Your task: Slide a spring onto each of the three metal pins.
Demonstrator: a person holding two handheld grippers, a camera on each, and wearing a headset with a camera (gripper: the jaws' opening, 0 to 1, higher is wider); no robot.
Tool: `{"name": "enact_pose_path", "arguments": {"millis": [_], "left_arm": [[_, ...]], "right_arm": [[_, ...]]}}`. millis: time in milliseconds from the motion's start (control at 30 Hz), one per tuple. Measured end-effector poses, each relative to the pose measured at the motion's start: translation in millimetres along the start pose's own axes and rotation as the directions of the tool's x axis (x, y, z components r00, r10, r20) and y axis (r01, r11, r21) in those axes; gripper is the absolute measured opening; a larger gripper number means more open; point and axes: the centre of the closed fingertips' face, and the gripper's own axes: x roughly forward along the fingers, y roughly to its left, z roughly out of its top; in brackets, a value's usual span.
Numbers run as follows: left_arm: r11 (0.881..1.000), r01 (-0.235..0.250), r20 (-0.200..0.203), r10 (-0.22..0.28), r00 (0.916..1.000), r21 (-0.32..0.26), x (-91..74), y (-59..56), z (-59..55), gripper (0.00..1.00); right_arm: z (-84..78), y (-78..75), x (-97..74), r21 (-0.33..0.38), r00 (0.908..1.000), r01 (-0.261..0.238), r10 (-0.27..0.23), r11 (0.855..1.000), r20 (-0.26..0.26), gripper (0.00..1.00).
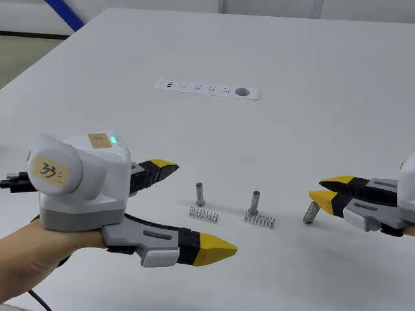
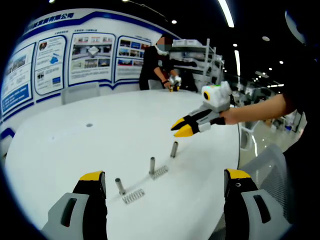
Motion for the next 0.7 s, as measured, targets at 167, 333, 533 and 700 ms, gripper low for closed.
{"name": "enact_pose_path", "arguments": {"millis": [167,333,533,700], "left_arm": [[1.0,0.001,0.015,-0.001,0.9999,-0.015,-0.3,-1.1,0.2,1.0],[1.0,0.006,-0.01,-0.006,0.9999,-0.01,-0.3,-0.3,-7.5,1.0],[1.0,-0.003,-0.013,0.003,0.9999,-0.019,-2.9,7.1,-8.8,1.0],[0.999,-0.016,-0.017,0.015,0.9997,-0.035,-2.1,13.6,-14.5,0.99]], "right_arm": [[-2.3,38.6,9.0,-0.11,0.9929,-0.109,0.103,0.988,-0.06,0.17],[-23.2,72.5,27.4,-0.125,0.9736,-0.204,0.188,0.971,-0.129,0.19],[-47.8,70.9,45.1,-0.168,0.9613,-0.192,0.151,0.967,-0.23,0.19],[-54.9,69.8,58.3,-0.221,0.9506,-0.202,0.137,0.954,-0.279,0.2]]}}
